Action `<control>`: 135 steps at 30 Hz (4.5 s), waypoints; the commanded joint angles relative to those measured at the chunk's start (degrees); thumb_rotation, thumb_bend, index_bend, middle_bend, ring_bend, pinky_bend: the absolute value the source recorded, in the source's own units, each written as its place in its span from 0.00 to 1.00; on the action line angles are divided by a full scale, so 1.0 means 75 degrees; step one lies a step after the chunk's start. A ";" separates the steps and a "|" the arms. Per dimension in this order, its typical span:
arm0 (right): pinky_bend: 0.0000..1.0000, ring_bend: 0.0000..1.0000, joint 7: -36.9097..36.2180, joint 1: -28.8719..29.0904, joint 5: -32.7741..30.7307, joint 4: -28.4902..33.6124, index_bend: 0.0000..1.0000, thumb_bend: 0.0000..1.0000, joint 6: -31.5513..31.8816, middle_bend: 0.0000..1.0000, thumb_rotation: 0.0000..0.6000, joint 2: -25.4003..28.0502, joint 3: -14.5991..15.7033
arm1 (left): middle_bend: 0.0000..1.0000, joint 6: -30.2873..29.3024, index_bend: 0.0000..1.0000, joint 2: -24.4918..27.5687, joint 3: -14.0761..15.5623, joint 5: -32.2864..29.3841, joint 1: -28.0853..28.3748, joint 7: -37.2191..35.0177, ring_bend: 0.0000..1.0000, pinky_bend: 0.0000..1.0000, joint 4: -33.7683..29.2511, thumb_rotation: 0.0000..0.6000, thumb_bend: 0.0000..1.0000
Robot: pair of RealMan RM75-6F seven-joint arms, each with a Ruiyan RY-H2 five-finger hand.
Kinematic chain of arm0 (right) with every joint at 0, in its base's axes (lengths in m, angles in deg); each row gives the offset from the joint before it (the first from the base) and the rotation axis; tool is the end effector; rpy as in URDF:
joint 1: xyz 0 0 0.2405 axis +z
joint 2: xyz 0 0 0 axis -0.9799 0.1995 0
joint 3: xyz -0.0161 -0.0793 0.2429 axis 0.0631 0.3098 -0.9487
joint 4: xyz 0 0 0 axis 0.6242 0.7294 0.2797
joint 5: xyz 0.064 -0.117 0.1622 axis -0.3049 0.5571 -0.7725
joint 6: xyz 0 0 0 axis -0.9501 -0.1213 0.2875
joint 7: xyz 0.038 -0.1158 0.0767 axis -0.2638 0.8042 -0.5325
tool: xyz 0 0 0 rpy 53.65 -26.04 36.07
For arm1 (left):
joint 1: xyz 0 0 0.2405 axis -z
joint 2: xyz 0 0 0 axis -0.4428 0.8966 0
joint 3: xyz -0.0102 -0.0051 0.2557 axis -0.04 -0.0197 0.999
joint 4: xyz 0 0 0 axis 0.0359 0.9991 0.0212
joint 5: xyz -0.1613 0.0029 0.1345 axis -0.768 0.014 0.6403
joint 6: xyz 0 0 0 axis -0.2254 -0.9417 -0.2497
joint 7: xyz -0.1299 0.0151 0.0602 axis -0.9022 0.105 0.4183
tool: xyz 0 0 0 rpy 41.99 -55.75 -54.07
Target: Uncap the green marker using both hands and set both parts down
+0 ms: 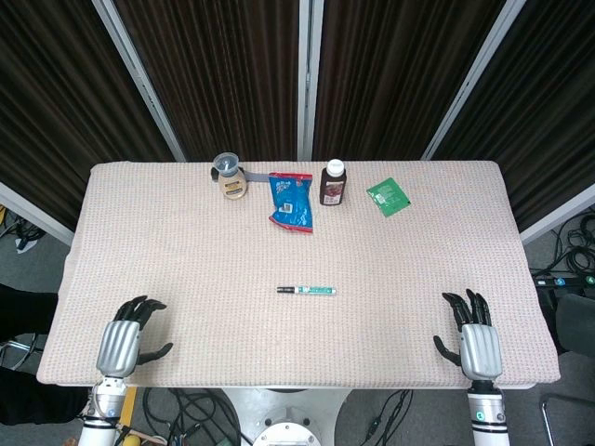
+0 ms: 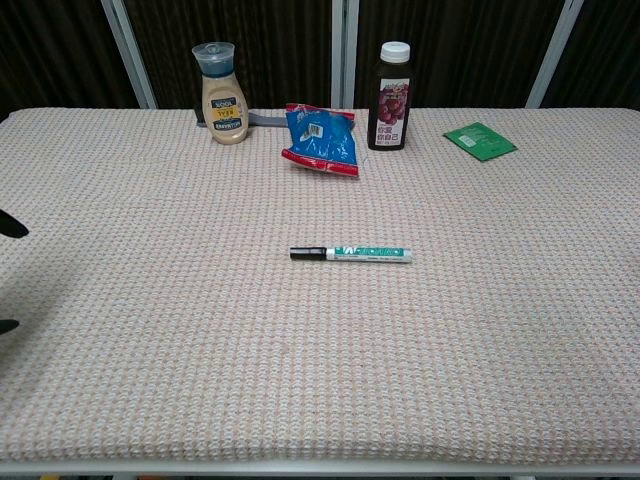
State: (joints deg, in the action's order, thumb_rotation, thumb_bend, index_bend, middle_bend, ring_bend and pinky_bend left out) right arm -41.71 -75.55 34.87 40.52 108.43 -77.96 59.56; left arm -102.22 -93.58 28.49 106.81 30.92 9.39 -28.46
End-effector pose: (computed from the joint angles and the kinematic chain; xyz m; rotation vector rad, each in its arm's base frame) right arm -0.3091 -0.1689 0.0142 1.2834 -1.0249 1.0612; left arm -0.2720 0.1656 -0.0042 -1.3674 -1.1082 -1.1193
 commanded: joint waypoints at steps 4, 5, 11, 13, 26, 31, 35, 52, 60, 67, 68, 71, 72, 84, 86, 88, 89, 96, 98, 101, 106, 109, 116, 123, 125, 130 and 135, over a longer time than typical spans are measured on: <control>0.00 0.00 0.0027 0.0024 0.0010 0.0089 0.15 0.12 0.0038 0.19 1.00 0.0024 -0.0045 | 0.28 -0.0047 0.30 0.0021 -0.0014 0.0015 0.0004 0.0006 0.16 0.20 -0.0064 1.00 0.10; 0.00 0.00 0.0059 0.0040 0.0021 0.0133 0.15 0.12 0.0033 0.19 1.00 0.0049 -0.0053 | 0.28 -0.0041 0.30 0.0021 -0.0008 0.0021 0.0008 0.0012 0.16 0.20 -0.0058 1.00 0.10; 0.00 0.00 0.0578 0.0321 0.0261 0.0771 0.15 0.12 0.0065 0.22 1.00 0.0286 -0.0231 | 0.28 0.0067 0.30 0.0063 -0.0016 0.0012 0.0082 -0.0041 0.16 0.20 -0.0082 1.00 0.10; 0.01 0.00 0.0864 0.0554 0.0403 0.1185 0.16 0.12 -0.0075 0.24 1.00 0.0444 -0.0323 | 0.28 0.0101 0.30 0.0079 -0.0004 0.0030 0.0109 -0.0058 0.16 0.20 -0.0093 1.00 0.10; 0.13 0.15 0.3577 0.3073 -0.1124 0.3014 0.35 0.12 -0.3587 0.38 1.00 0.0777 -0.1654 | 0.28 0.0052 0.30 0.0106 -0.0081 0.0061 0.0191 -0.0174 0.16 0.20 -0.0190 1.00 0.10; 0.14 0.15 0.4628 0.3864 -0.2016 0.2549 0.37 0.12 -0.4229 0.39 1.00 0.0141 -0.1910 | 0.28 0.0106 0.30 0.0137 -0.0101 0.0013 0.0224 -0.0173 0.16 0.20 -0.0236 1.00 0.10; 0.14 0.15 0.5146 0.4304 -0.2521 0.2240 0.39 0.12 -0.4480 0.39 1.00 -0.0239 -0.1939 | 0.28 0.0128 0.30 0.0143 -0.0121 -0.0016 0.0245 -0.0209 0.16 0.20 -0.0229 1.00 0.10; 0.14 0.17 0.6912 0.5172 -0.4457 0.1871 0.45 0.14 -0.4422 0.43 1.00 -0.0964 -0.1523 | 0.28 0.0172 0.30 0.0135 -0.0127 -0.0072 0.0295 -0.0489 0.16 0.20 -0.0115 1.00 0.10; 0.14 0.17 0.6832 0.5345 -0.4688 0.1656 0.46 0.14 -0.4277 0.44 1.00 -0.1151 -0.1389 | 0.28 0.0180 0.30 0.0119 -0.0125 -0.0088 0.0308 -0.0525 0.16 0.20 -0.0080 1.00 0.10; 0.14 0.18 0.6751 0.5466 -0.4762 0.1497 0.48 0.15 -0.4160 0.45 1.00 -0.1265 -0.1294 | 0.28 0.0180 0.30 0.0106 -0.0111 -0.0102 0.0303 -0.0580 0.16 0.20 -0.0026 1.00 0.10; 0.14 0.18 0.6768 0.5485 -0.4791 0.1467 0.48 0.15 -0.4162 0.45 1.00 -0.1280 -0.1277 | 0.28 0.0175 0.30 0.0107 -0.0110 -0.0102 0.0302 -0.0591 0.16 0.20 -0.0020 1.00 0.10; 0.14 0.18 0.6791 0.5542 -0.4899 0.1399 0.48 0.15 -0.4163 0.45 1.00 -0.1330 -0.1253 | 0.28 0.0165 0.30 0.0110 -0.0106 -0.0104 0.0296 -0.0615 0.16 0.20 -0.0006 1.00 0.10; 0.14 0.18 0.6798 0.5562 -0.4935 0.1375 0.48 0.15 -0.4160 0.45 1.00 -0.1350 -0.1242 | 0.28 0.0166 0.30 0.0109 -0.0105 -0.0108 0.0295 -0.0621 0.16 0.20 0.0000 1.00 0.10; 0.14 0.21 0.6670 0.5726 -0.5033 0.1136 0.51 0.16 -0.4157 0.48 1.00 -0.1506 -0.1158 | 0.28 0.0190 0.30 0.0091 -0.0091 -0.0138 0.0293 -0.0667 0.16 0.20 0.0063 1.00 0.10; 0.14 0.22 0.6623 0.5737 -0.5005 0.1093 0.52 0.16 -0.4152 0.49 1.00 -0.1527 -0.1129 | 0.28 0.0193 0.30 0.0092 -0.0091 -0.0144 0.0291 -0.0680 0.16 0.20 0.0067 1.00 0.10; 0.14 0.22 0.6608 0.5751 -0.5005 0.1066 0.52 0.16 -0.4143 0.49 1.00 -0.1543 -0.1110 | 0.28 0.0188 0.30 0.0092 -0.0092 -0.0142 0.0292 -0.0685 0.16 0.20 0.0069 1.00 0.10; 0.14 0.22 0.6607 0.5755 -0.5009 0.1061 0.52 0.16 -0.4139 0.49 1.00 -0.1548 -0.1101 | 0.28 0.0185 0.30 0.0093 -0.0092 -0.0141 0.0291 -0.0689 0.16 0.20 0.0069 1.00 0.10; 0.14 0.23 0.6649 0.5796 -0.5125 0.1003 0.53 0.16 -0.4136 0.49 1.00 -0.1582 -0.1060 | 0.28 0.0217 0.30 0.0071 -0.0087 -0.0164 0.0296 -0.0688 0.16 0.20 0.0100 1.00 0.10; 0.14 0.23 0.6623 0.5803 -0.5131 0.0973 0.53 0.16 -0.4126 0.49 1.00 -0.1602 -0.1054 | 0.28 0.0223 0.30 0.0062 -0.0086 -0.0169 0.0297 -0.0686 0.16 0.20 0.0111 1.00 0.10; 0.14 0.23 0.6624 0.5823 -0.5141 0.0942 0.53 0.16 -0.4123 0.49 1.00 -0.1615 -0.1047 | 0.28 0.0229 0.30 0.0055 -0.0086 -0.0171 0.0299 -0.0684 0.16 0.20 0.0117 1.00 0.10; 0.14 0.23 0.6655 0.5859 -0.5212 0.0903 0.53 0.16 -0.4131 0.49 1.00 -0.1651 -0.1040 | 0.28 0.0247 0.30 0.0046 -0.0072 -0.0173 0.0301 -0.0677 0.16 0.20 0.0128 1.00 0.10; 0.14 0.24 0.6655 0.5876 -0.5259 0.0876 0.53 0.16 -0.4139 0.50 1.00 -0.1673 -0.1045 | 0.28 0.0246 0.30 0.0047 -0.0068 -0.0176 0.0297 -0.0682 0.16 0.20 0.0129 1.00 0.10; 0.14 0.26 0.6606 0.5877 -0.5206 0.0856 0.53 0.17 -0.4054 0.52 1.00 -0.1689 -0.1030 | 0.28 0.0258 0.30 0.0046 -0.0055 -0.0185 0.0288 -0.0714 0.16 0.20 0.0150 1.00 0.10; 0.15 0.29 0.6385 0.5797 -0.4997 0.0863 0.59 0.22 -0.3862 0.57 1.00 -0.1626 -0.1053 | 0.28 0.0277 0.30 0.0038 -0.0043 -0.0172 0.0299 -0.0717 0.16 0.20 0.0157 1.00 0.10; 0.15 0.29 0.6335 0.5767 -0.4957 0.0883 0.60 0.22 -0.3832 0.58 1.00 -0.1584 -0.1049 | 0.28 0.0293 0.30 0.0035 -0.0041 -0.0178 0.0302 -0.0724 0.16 0.20 0.0164 1.00 0.10; 0.17 0.31 0.6122 0.5660 -0.4811 0.0945 0.63 0.22 -0.3718 0.60 1.00 -0.1468 -0.1057 | 0.28 0.0354 0.30 0.0031 -0.0059 -0.0199 0.0336 -0.0735 0.16 0.20 0.0174 1.00 0.10; 0.18 0.32 0.5765 0.5503 -0.4564 0.1182 0.64 0.22 -0.3518 0.61 1.00 -0.1225 -0.1121 | 0.28 0.0640 0.30 0.0095 -0.0198 -0.0270 0.0552 -0.0770 0.16 0.20 0.0057 1.00 0.10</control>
State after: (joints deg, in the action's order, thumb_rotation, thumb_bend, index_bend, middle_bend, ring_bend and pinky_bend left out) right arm 2.10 -33.89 0.12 48.83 81.57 -87.70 51.35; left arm -98.02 -93.10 27.40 104.98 34.51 3.73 -27.66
